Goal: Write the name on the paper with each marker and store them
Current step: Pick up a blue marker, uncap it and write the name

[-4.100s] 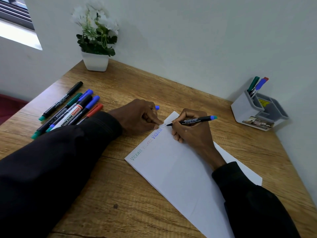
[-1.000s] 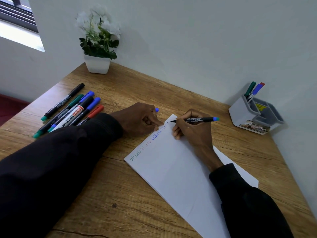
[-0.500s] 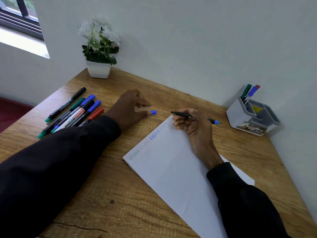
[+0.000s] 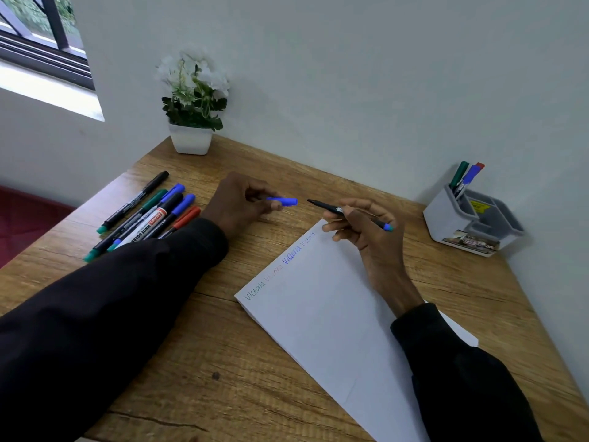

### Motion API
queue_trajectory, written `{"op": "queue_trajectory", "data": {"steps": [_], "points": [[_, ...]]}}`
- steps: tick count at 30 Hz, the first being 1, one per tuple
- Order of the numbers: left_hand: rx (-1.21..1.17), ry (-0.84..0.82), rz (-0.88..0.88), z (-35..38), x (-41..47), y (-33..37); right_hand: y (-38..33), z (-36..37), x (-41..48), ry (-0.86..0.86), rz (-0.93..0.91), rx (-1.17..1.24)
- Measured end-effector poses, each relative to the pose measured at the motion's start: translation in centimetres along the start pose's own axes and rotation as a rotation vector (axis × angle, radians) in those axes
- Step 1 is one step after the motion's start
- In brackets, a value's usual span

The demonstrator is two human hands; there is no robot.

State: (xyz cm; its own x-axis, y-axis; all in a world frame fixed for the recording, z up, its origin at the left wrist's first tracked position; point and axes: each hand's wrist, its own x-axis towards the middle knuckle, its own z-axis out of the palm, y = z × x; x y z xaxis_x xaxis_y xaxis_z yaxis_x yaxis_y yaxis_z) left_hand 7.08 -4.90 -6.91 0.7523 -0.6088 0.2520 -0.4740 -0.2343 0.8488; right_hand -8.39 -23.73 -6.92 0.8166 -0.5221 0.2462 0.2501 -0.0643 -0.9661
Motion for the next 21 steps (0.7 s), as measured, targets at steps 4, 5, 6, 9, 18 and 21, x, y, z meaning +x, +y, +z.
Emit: {"op": "queue_trajectory", "data": {"steps": [4, 5, 6, 9, 18, 21], "points": [[-0.093, 0.0, 0.0, -0.1, -0.1, 0.2, -0.2, 0.3, 0.0, 0.0, -0.026, -0.034], [-0.109, -0.005, -0.001, -0.1, -0.1, 0.2, -0.1, 0.4, -0.1, -0.002, -0.027, -0.037], [-0.119, -0.01, -0.001, -0.1, -0.2, 0.2, -0.1, 0.5, -0.1, -0.003, -0.026, -0.037], [-0.11, -0.016, -0.006, 0.0, -0.1, 0.2, -0.2, 0.7, -0.2, -0.014, -0.026, -0.033], [-0.059, -0.046, 0.02, 0.2, 0.0, 0.3, -0.5, 0.8, -0.3, -0.031, -0.038, -0.123], [-0.072, -0.032, 0.06, 0.0, -0.2, 0.6, -1.1, 0.5, -0.2, -0.005, -0.089, -0.207]]}}
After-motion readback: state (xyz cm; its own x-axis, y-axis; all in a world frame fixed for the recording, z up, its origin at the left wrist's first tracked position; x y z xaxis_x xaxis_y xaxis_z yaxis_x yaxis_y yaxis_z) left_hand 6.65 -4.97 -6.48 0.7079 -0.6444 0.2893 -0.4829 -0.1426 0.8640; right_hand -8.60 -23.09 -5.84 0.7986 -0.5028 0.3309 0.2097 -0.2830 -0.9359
